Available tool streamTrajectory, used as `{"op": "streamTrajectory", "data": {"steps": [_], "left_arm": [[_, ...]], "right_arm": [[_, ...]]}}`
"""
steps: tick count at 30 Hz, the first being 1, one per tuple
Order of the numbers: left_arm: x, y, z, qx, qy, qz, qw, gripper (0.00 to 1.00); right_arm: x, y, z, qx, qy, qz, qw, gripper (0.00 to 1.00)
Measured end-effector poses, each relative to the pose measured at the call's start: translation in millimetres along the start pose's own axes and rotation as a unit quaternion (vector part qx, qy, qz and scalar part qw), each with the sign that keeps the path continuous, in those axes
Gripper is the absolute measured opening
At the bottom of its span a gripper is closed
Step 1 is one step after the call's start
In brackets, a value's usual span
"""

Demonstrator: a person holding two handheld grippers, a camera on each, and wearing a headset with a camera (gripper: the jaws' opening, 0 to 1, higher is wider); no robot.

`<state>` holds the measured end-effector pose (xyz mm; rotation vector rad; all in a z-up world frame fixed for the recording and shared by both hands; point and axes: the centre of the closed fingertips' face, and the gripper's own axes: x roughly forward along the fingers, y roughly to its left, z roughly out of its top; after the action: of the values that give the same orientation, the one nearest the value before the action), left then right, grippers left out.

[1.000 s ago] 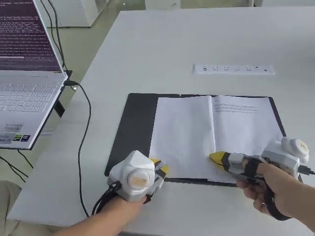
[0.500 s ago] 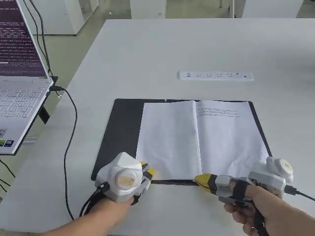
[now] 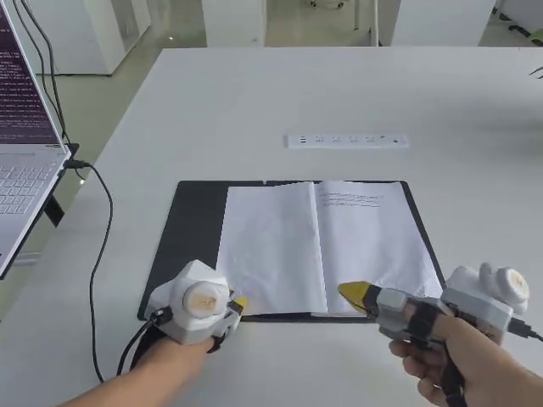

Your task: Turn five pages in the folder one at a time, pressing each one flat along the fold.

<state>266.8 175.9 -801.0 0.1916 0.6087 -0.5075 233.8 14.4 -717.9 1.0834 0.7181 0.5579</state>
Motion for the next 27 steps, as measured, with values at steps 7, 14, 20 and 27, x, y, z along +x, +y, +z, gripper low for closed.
{"op": "streamTrajectory", "data": {"steps": [7, 14, 20, 27], "left_arm": [[-28.5, 2.6, 28.9, -0.030, -0.035, 0.003, 0.9989, 0.17], [-54.2, -0.7, 53.7, -0.035, -0.056, 0.000, 0.9978, 0.24], [-77.9, -4.6, 65.9, -0.037, -0.057, -0.002, 0.9977, 0.37], [-103.9, -6.9, 71.8, -0.068, -0.053, -0.003, 0.9963, 0.55]], "right_arm": [[-42.4, 15.1, 29.9, -0.072, -0.058, -0.019, 0.9956, 0.04], [-69.8, 33.0, 32.7, -0.129, -0.077, -0.038, 0.9879, 0.14], [-91.4, 33.3, 39.5, -0.213, -0.087, -0.082, 0.9696, 0.27], [-111.1, 27.7, 48.7, -0.293, -0.083, -0.134, 0.9431, 0.48]]}}
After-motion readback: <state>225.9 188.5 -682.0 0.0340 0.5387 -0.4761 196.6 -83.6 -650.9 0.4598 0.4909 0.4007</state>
